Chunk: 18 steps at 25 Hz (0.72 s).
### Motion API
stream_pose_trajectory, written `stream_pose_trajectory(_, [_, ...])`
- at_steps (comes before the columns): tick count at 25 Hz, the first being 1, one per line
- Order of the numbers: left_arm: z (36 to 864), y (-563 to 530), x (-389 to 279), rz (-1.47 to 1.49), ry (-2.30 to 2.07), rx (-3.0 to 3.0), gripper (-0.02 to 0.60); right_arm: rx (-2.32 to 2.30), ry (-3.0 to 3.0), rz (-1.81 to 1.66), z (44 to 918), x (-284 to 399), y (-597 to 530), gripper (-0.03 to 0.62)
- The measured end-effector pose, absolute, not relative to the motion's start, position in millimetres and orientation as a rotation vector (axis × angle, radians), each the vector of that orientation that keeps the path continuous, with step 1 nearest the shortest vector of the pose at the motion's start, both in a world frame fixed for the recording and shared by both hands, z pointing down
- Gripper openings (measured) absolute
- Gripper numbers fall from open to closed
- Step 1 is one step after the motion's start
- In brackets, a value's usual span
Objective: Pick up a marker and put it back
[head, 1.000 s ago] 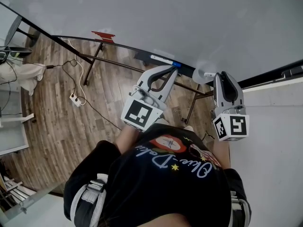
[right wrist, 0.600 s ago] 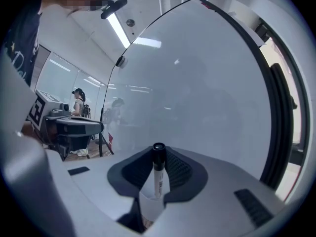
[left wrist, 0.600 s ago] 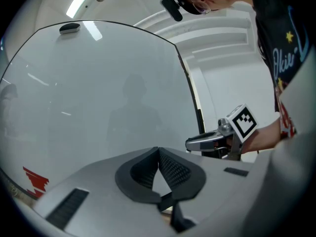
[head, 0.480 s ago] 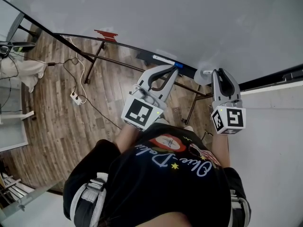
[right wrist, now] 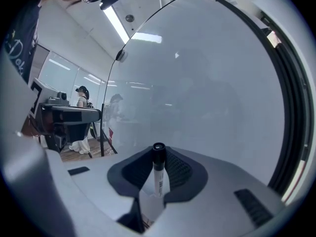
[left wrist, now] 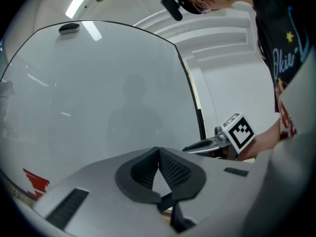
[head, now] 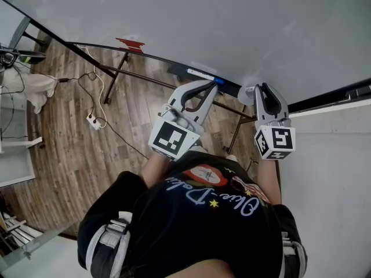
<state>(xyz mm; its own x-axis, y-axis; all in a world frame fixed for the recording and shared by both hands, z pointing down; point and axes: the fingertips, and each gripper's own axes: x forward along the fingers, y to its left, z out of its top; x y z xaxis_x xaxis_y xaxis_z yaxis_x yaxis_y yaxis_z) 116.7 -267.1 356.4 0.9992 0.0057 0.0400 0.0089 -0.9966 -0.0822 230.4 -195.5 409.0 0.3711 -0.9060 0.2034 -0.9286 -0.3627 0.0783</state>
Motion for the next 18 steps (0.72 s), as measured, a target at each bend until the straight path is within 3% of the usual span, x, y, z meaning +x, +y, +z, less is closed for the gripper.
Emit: stream_pose_trajectory(18, [357,-257,119,-0.047,-0.041,-3.063,0.004,2.455,-1.627,0.228,426,226,-175,0.072])
